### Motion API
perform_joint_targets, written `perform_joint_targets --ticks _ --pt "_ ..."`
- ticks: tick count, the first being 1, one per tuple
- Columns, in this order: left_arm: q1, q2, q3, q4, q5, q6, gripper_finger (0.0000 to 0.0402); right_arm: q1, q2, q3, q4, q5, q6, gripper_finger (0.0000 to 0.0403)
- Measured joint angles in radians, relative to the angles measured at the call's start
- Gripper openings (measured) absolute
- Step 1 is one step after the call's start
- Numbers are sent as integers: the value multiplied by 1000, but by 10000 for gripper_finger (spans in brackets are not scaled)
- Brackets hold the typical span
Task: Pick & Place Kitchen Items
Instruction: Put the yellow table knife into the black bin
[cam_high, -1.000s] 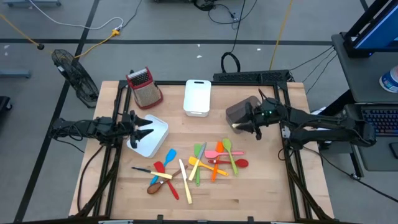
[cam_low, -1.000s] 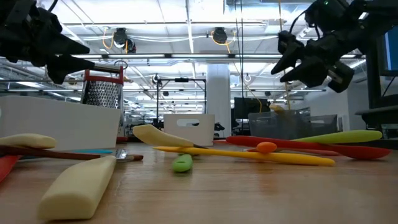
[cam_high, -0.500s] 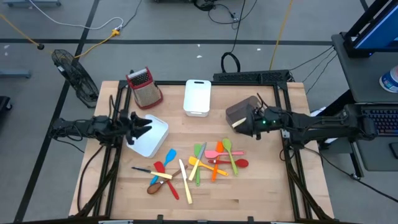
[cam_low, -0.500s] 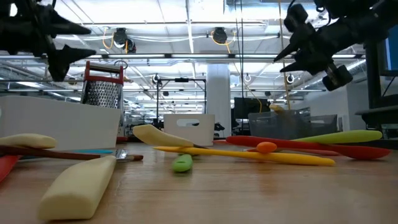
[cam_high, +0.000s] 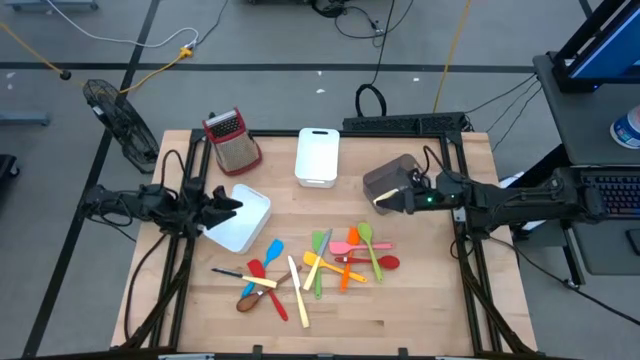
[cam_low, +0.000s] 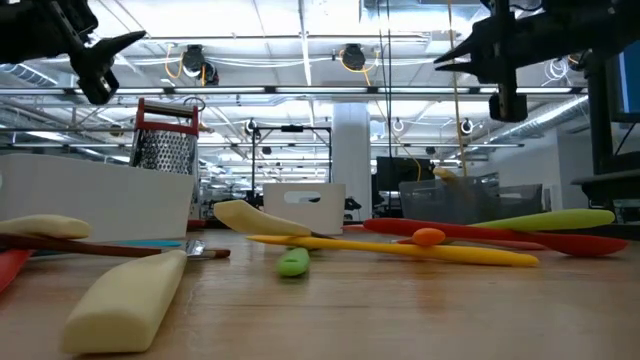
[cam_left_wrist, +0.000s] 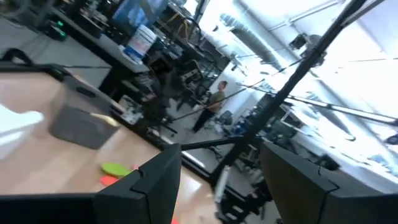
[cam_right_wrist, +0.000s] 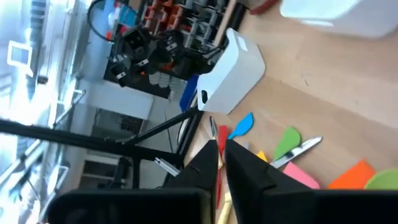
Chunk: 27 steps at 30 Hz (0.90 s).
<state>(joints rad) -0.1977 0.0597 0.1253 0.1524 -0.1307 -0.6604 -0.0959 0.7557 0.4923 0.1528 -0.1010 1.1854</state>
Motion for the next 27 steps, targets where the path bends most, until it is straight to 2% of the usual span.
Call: perform_joint_targets --ticks 2,7,13,20,27 --pt "-21 40 0 43 -3 -4 225 0 -18 0 0 0 -43 11" --pt "-65 180 12 130 -96 -12 225 0 -65 0 -14 -2 -140 2" --pt "-95 400 150 86 -183 -42 225 0 -122 0 -63 -6 -214 10" --pt "-116 677 419 -181 -208 -134 225 0 -172 0 -82 -7 -270 6" --pt "-147 946 669 -446 -127 -301 225 -1 -199 0 -83 -27 -287 8"
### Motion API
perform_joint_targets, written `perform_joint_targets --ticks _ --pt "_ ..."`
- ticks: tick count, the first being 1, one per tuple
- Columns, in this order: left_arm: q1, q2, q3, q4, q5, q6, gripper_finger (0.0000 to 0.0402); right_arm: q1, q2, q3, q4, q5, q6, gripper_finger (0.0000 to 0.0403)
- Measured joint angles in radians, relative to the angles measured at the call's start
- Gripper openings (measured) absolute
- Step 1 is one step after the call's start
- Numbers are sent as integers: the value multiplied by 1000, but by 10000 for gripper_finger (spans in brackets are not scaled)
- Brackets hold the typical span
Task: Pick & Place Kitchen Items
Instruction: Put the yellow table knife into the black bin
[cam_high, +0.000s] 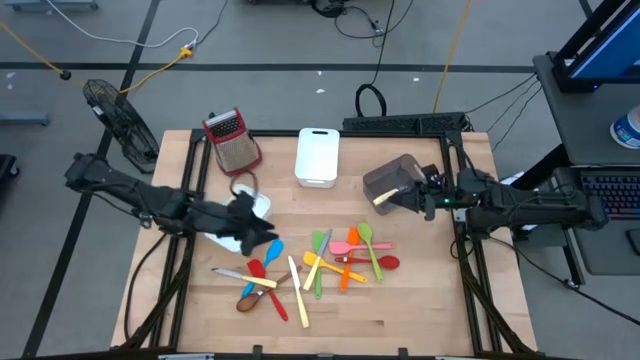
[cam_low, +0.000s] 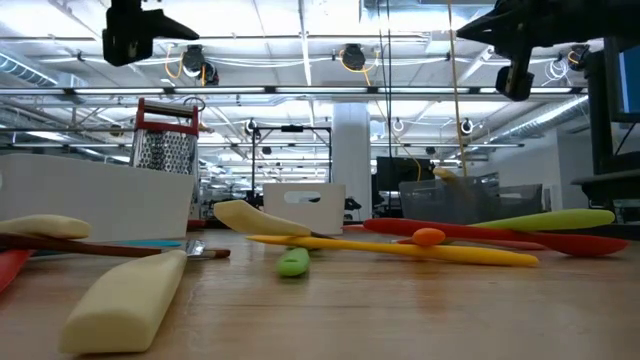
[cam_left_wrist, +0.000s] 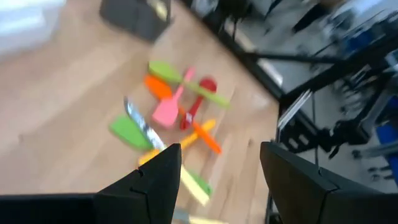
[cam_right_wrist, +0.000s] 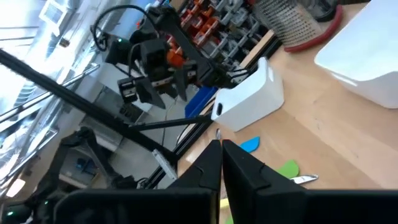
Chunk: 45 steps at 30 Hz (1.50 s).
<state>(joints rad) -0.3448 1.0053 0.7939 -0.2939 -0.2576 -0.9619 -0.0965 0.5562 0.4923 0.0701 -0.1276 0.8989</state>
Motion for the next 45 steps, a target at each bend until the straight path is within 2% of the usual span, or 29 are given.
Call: perform_joint_targets --ticks 5,9,12,18,21,26,30,35,41,45 --pt "-18 149 108 -79 103 -178 225 0 -7 0 0 -60 -23 7" --pt "-39 231 132 -53 182 -347 225 0 -7 0 0 -61 -29 8" --pt "-59 270 132 -39 219 -411 225 0 -7 0 0 -65 -39 6" --pt "-88 329 132 25 191 -412 225 0 -7 0 0 -139 -77 8" --pt "-84 344 132 75 188 -455 225 0 -7 0 0 -140 -76 7" --pt "-78 350 132 28 201 -700 225 0 -7 0 -1 -140 -77 8" --pt "-112 350 132 -71 165 -930 225 0 -7 0 -14 -143 -81 8" --pt "-170 350 132 -183 149 -1128 225 1 -7 0 -36 -166 -94 7" --pt "-215 350 132 -317 149 -1168 225 1 -6 -1 -38 -166 -100 7" --pt "-230 350 132 -344 153 -1035 225 0 -6 -1 -38 -166 -101 5"
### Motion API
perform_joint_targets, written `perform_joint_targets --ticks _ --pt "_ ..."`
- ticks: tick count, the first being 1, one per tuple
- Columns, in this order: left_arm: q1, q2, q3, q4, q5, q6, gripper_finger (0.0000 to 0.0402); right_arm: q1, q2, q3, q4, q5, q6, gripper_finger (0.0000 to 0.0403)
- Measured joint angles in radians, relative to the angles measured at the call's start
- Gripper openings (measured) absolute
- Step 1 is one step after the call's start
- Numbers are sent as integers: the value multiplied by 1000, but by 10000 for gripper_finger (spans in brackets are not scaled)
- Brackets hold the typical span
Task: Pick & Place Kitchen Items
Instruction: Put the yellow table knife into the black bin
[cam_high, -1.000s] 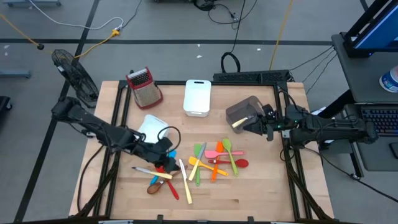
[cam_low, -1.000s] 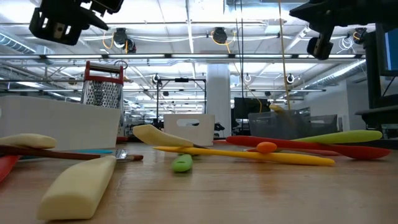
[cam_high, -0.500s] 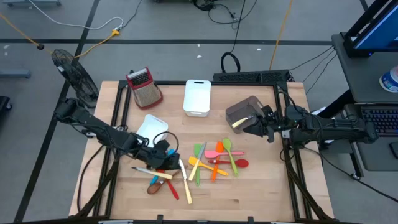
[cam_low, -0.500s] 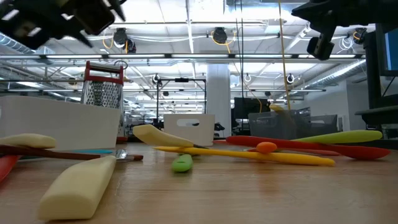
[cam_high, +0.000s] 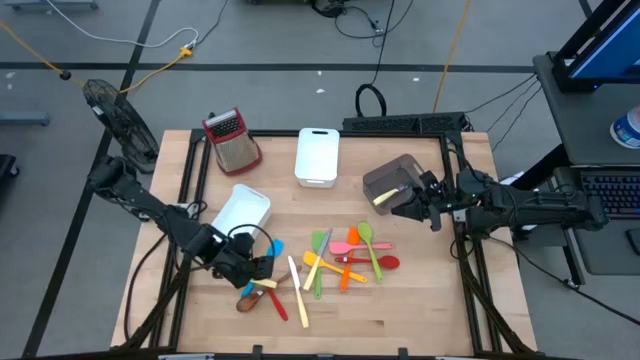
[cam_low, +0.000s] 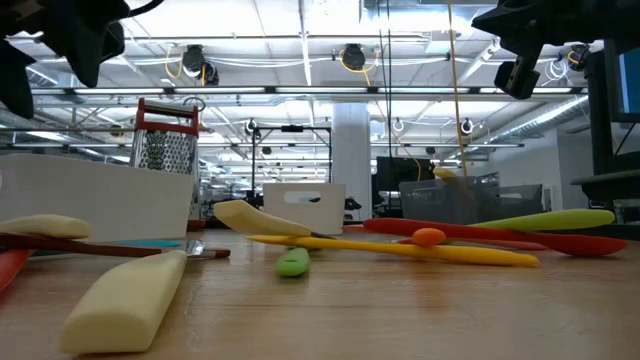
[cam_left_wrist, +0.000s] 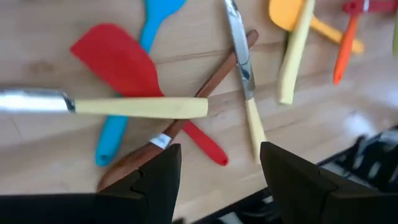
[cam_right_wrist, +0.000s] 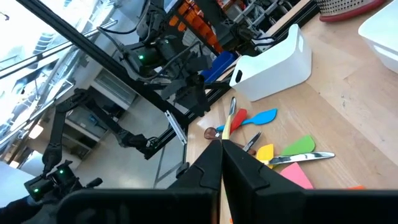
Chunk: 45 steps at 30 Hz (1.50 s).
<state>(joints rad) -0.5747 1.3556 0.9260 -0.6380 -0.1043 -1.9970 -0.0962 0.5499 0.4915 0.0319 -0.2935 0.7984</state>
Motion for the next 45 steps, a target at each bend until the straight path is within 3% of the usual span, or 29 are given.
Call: perform_joint_targets --ticks 8,13,16,26,36,45 --pt "-17 0 0 -30 1 414 225 0 0 0 0 1 0 4" --pt "-17 0 0 -36 -1 794 225 0 0 0 0 2 0 4" --pt "-17 0 0 -37 -1 933 225 0 0 0 0 2 1 4" --pt "-41 91 -1 -66 28 1193 225 0 0 0 1 8 1 4" --pt "-56 184 -2 -79 43 1213 225 -1 0 0 1 36 33 4" --pt "-56 183 -12 -115 15 1355 225 -1 2 0 0 35 27 4"
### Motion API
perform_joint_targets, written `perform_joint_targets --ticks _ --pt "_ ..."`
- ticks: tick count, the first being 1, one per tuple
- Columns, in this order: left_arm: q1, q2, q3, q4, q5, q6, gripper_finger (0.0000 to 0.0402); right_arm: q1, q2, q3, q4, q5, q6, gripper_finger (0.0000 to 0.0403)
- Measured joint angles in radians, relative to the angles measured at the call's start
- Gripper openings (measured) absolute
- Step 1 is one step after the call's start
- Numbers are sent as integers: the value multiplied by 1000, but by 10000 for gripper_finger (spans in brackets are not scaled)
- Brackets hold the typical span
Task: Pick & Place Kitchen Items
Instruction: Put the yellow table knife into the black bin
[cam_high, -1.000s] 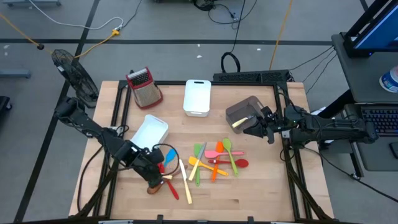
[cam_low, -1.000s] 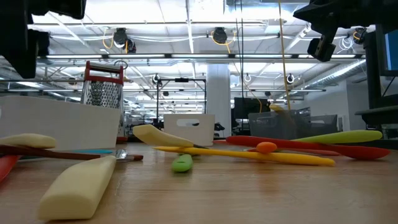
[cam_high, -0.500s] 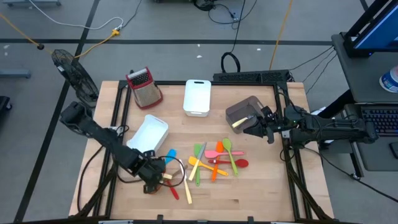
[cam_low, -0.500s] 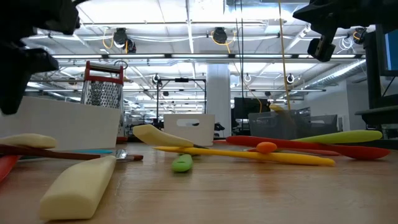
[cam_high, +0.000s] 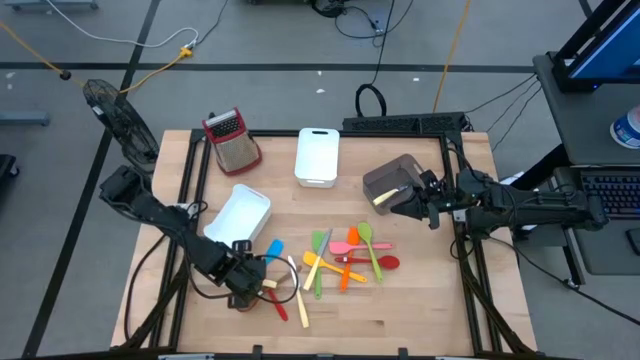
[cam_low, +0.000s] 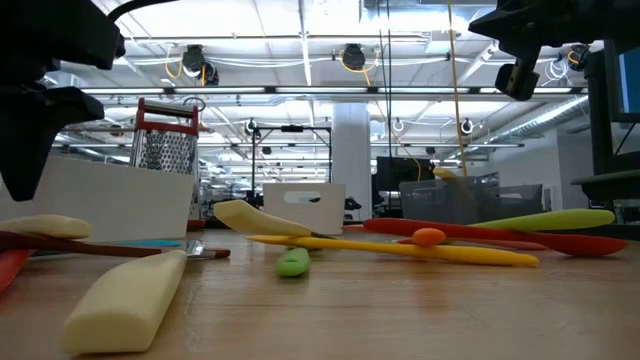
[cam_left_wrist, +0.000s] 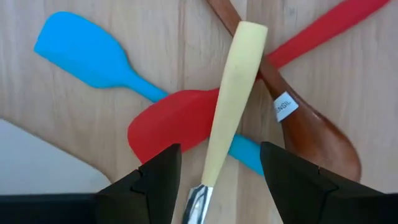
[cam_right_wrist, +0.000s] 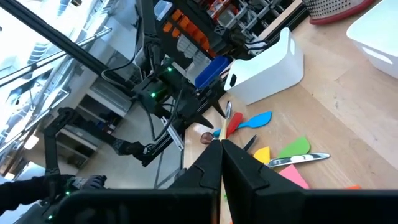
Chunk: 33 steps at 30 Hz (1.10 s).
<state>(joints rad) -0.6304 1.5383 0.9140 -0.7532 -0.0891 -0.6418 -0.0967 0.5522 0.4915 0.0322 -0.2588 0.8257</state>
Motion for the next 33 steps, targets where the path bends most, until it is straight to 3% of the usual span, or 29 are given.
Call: perform_joint_targets --ticks 11,20,33 --pt "0 0 -62 7 10 11 225 0 0 0 0 0 -55 4" --pt "0 0 -120 97 34 5 225 0 3 0 -76 0 -221 4" --pt "0 0 -125 96 25 50 225 0 41 0 -97 0 -395 4"
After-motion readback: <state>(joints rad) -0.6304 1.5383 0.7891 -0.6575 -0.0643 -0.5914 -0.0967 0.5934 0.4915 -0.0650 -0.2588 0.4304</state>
